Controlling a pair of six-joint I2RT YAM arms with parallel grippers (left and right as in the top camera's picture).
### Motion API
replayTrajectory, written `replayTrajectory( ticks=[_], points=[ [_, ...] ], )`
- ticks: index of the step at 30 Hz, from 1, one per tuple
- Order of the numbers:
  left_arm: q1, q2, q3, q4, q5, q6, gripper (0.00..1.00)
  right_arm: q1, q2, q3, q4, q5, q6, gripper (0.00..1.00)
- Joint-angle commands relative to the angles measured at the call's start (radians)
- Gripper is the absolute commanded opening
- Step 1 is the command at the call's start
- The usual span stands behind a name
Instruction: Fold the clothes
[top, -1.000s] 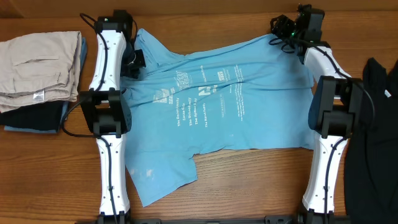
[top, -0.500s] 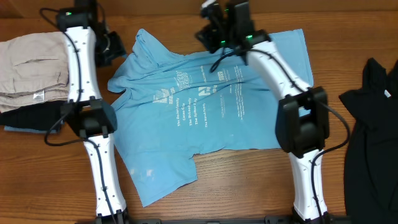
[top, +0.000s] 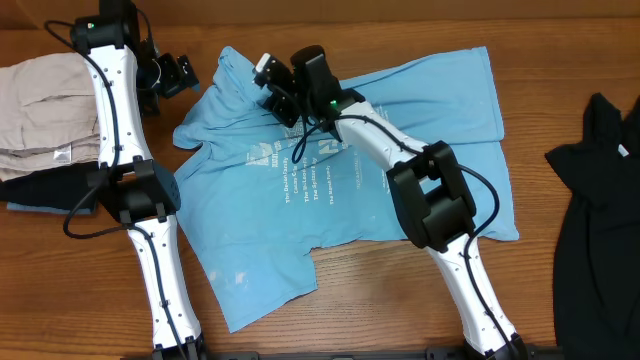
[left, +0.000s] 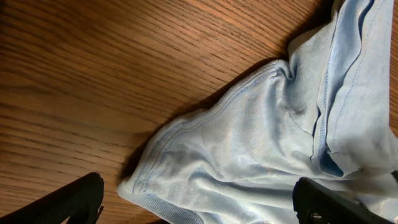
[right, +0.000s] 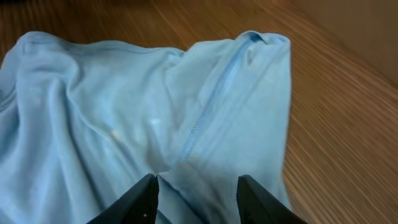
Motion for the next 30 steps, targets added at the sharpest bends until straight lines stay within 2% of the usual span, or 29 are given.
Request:
replayTrajectory(
  ticks=[1,14,19,23,25,28,30],
  points=[
    [-0.009,0.003,0.023,-0.002,0.018,-0.006,1.00,0.000,0.004,0.002,0.008,-0.010,-0.012,0.45],
    [-0.009,0.003,0.023,-0.002,0.018,-0.006,1.00,0.000,0.051,0.002,0.045,-0.040,-0.038,0.45],
    [-0.009,0.003,0.023,-0.002,0.018,-0.006,1.00,0.000,0.051,0.002,0.049,-0.040,-0.038,0.36],
    [-0.009,0.003,0.023,-0.002,0.018,-0.006,1.00,0.000,0.053,0.002,0.053,-0.040,-0.058,0.44],
    [-0.009,0.003,0.023,-0.002,0.018,-0.006,1.00,0.000,0.060,0.002,0.069,-0.040,-0.056,0.43],
    [-0.009,0.003,0.023,-0.002,0.018,-0.006,1.00,0.000,0.061,0.002,0.087,-0.040,-0.056,0.34],
    [-0.009,0.003,0.023,-0.002,0.018,-0.006,1.00,0.000,0.063,0.002,0.086,-0.040,-0.056,0.34]
  ],
)
